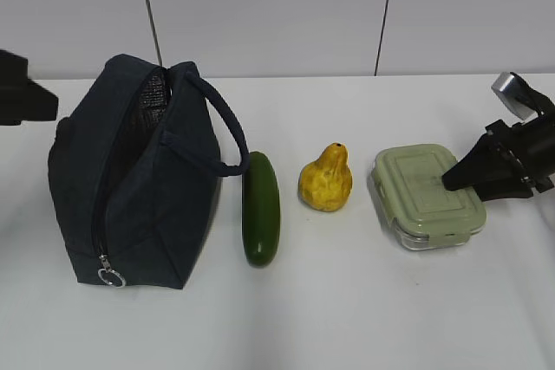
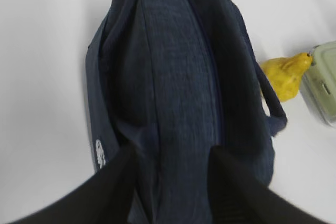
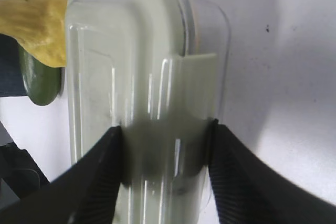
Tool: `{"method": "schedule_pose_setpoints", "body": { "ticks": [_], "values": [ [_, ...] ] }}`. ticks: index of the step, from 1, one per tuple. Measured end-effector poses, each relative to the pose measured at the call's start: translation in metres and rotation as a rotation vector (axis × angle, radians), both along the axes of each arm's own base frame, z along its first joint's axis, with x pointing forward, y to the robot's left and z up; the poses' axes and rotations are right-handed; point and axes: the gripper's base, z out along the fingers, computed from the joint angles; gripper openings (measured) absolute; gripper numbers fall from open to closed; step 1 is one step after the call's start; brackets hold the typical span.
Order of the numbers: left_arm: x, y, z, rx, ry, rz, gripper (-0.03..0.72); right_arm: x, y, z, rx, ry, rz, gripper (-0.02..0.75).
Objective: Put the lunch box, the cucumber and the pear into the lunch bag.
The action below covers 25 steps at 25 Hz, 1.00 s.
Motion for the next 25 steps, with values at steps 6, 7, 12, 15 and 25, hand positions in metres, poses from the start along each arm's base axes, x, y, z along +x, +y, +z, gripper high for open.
{"method": "schedule_pose_setpoints", "body": {
  "ticks": [6, 7, 12, 15, 25],
  "values": [
    [0.043, -0.007, -0.009, 0.014, 0.052, -0.003, 0.276, 0.0, 0.0, 0.0, 0.0, 0.0, 0.0, 0.382],
    [0.048, -0.008, -0.011, 0.016, 0.066, -0.007, 0.276, 0.0, 0.0, 0.0, 0.0, 0.0, 0.0, 0.382],
    [0.064, -0.011, -0.026, 0.023, 0.126, -0.013, 0.249, 0.0, 0.0, 0.0, 0.003, 0.0, 0.0, 0.382],
    [0.068, -0.012, -0.032, 0.025, 0.149, -0.013, 0.143, 0.0, 0.0, 0.0, 0.003, 0.0, 0.0, 0.382],
    [0.073, -0.013, -0.024, 0.02, 0.121, -0.014, 0.006, 0.001, 0.0, 0.001, 0.008, -0.002, -0.007, 0.382]
  ]
}}
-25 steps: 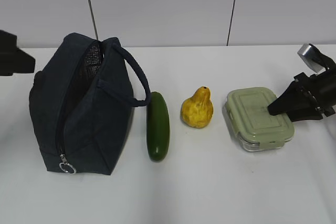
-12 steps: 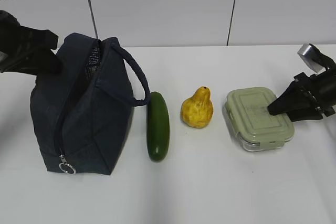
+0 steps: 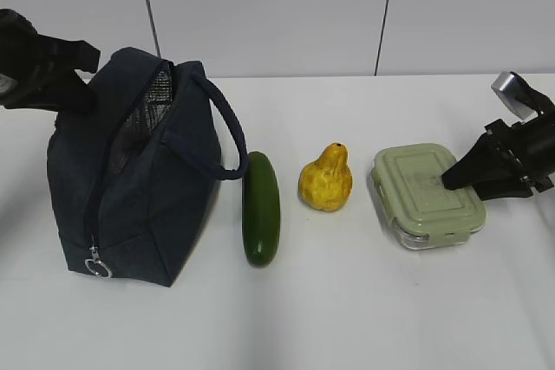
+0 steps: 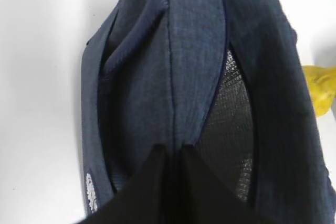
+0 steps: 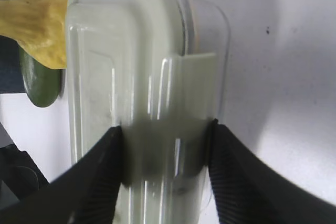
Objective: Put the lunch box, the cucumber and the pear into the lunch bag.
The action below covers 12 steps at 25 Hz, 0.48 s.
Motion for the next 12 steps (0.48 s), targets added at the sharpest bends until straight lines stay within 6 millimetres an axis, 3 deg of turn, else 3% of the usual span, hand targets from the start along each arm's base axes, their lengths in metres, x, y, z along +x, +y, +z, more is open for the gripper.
{"method": "schedule_pose_setpoints", "body": {
  "ticks": [12],
  "values": [
    [-0.0003, -0.001, 0.0005, -0.009, 0.0, -0.001, 0.005, 0.0007, 0.0003, 0.0, 0.007, -0.003, -0.012, 0.381]
  ]
}}
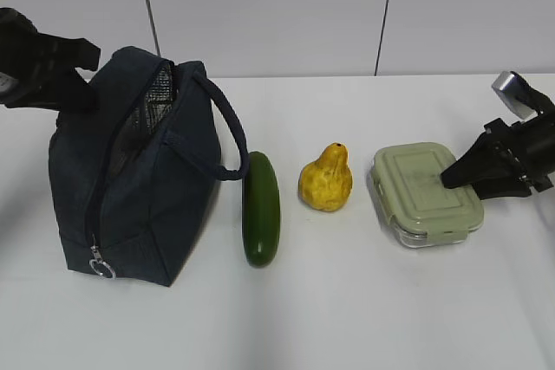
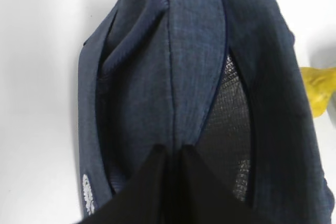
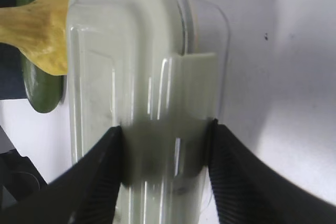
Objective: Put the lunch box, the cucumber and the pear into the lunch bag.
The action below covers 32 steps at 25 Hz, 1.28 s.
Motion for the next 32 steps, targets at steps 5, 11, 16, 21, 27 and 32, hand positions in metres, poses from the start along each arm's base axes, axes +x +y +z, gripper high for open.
{"method": "schedule_pose_setpoints", "body": {
  "ticks": [5, 11, 16, 21, 27, 32],
  "values": [
    [-0.001, -0.004, 0.001, -0.018, -0.002, -0.013, 0.005, 0.001, -0.001, 0.005, -0.016, -0.021, -0.011, 0.381],
    [-0.002, -0.011, 0.002, -0.033, -0.01, -0.036, 0.005, 0.0, -0.001, 0.023, -0.034, -0.069, -0.015, 0.381],
    [-0.002, -0.013, 0.002, -0.038, -0.011, -0.041, 0.004, -0.001, 0.0, 0.033, -0.034, -0.094, -0.022, 0.38],
    [-0.002, -0.014, 0.002, -0.045, -0.011, -0.039, 0.004, -0.002, 0.002, 0.051, -0.03, -0.136, -0.038, 0.38],
    [-0.002, -0.014, 0.003, -0.057, -0.009, -0.035, 0.004, -0.005, 0.004, 0.074, -0.017, -0.182, -0.065, 0.38],
    [-0.002, -0.017, 0.004, -0.09, -0.003, -0.028, 0.004, -0.009, 0.007, 0.096, 0.001, -0.223, -0.092, 0.38]
  ]
}}
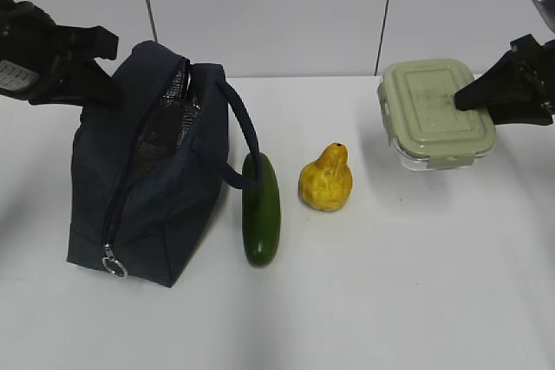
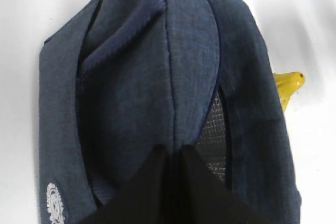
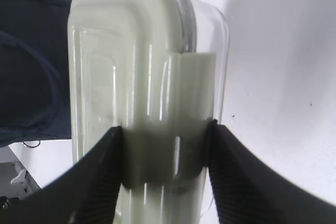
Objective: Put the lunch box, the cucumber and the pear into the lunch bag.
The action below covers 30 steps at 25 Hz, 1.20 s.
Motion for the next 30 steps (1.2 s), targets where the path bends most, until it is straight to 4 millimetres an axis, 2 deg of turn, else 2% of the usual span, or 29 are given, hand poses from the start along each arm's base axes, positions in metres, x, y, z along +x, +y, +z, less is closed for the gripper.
{"method": "schedule_pose_setpoints", "body": {
  "ticks": [9, 16, 20, 25, 30],
  "values": [
    [-0.007, -0.028, 0.002, -0.009, -0.032, -0.075, 0.004, -0.01, 0.004, 0.031, 0.003, -0.051, -0.025, 0.38],
    [-0.009, -0.038, 0.003, -0.039, -0.038, -0.085, 0.004, -0.018, 0.009, 0.053, 0.011, -0.095, -0.028, 0.38],
    [-0.01, -0.039, 0.004, -0.06, -0.034, -0.079, 0.004, -0.018, 0.03, 0.056, 0.016, -0.099, 0.025, 0.38],
    [-0.009, -0.041, 0.006, -0.108, -0.03, -0.056, 0.004, -0.018, 0.068, 0.058, 0.045, -0.099, 0.123, 0.38],
    [-0.008, -0.042, 0.008, -0.141, -0.034, -0.035, 0.004, -0.018, 0.09, 0.064, 0.116, -0.107, 0.151, 0.38]
  ]
}}
